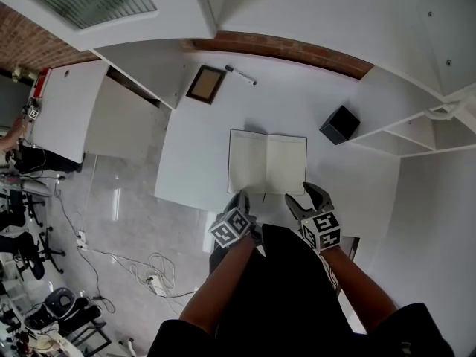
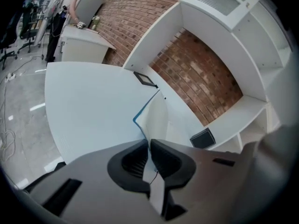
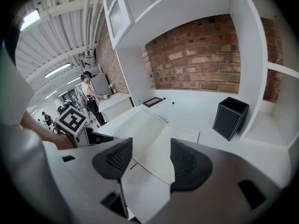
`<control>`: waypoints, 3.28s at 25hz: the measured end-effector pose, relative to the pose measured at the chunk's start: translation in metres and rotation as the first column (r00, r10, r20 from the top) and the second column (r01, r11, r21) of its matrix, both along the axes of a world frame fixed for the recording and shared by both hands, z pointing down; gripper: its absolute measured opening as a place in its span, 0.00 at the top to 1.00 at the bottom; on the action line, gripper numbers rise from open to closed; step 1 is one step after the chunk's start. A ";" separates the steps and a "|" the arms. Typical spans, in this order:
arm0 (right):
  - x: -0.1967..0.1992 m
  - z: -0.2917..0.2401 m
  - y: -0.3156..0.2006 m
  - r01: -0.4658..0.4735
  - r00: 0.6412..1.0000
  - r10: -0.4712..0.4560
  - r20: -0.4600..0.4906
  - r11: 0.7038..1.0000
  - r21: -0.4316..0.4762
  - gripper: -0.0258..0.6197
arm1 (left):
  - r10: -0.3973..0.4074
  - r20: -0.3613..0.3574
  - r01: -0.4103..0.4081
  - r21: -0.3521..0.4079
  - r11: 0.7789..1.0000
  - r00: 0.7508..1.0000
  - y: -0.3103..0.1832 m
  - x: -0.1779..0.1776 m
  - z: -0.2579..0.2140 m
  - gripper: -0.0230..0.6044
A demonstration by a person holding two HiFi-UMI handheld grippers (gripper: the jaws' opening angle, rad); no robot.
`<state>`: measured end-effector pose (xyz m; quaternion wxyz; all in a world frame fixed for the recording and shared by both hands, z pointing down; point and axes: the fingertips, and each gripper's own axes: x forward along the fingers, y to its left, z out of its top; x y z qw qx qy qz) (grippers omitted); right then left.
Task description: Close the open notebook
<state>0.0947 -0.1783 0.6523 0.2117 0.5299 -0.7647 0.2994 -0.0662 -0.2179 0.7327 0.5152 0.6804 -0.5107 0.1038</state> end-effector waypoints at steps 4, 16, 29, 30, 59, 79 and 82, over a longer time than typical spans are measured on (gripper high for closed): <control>0.006 -0.002 0.003 -0.024 1.000 0.024 0.011 1.000 0.009 0.59 | 0.056 0.024 -0.057 0.040 0.998 0.998 0.003 0.010 -0.010 0.93; 0.028 -0.012 0.012 -0.121 0.992 0.120 0.033 0.992 0.026 0.61 | 0.240 0.105 -0.251 0.115 0.961 0.965 0.020 0.046 -0.033 0.94; 0.060 -0.019 0.033 -0.232 0.973 0.231 0.025 0.971 0.051 0.77 | 0.435 0.166 -0.458 0.151 0.876 0.885 0.040 0.096 -0.035 0.94; 0.063 -0.019 0.036 -0.242 0.970 0.241 0.021 0.969 0.049 0.78 | 0.446 0.176 -0.472 0.150 0.869 0.878 0.042 0.098 -0.034 0.94; 0.135 0.007 0.118 -0.444 0.895 0.444 0.029 0.896 -0.012 0.96 | 0.722 0.461 -0.818 0.012 0.575 0.515 0.075 0.162 0.031 0.94; 0.159 0.018 0.136 -0.506 0.860 0.507 0.065 0.862 -0.025 0.96 | 0.822 0.473 -0.919 -0.061 0.390 0.317 0.082 0.186 0.045 0.87; 0.160 0.019 0.134 -0.508 0.859 0.508 0.067 0.861 -0.024 0.96 | 0.835 0.420 -0.911 -0.042 0.410 0.356 0.081 0.194 0.036 0.87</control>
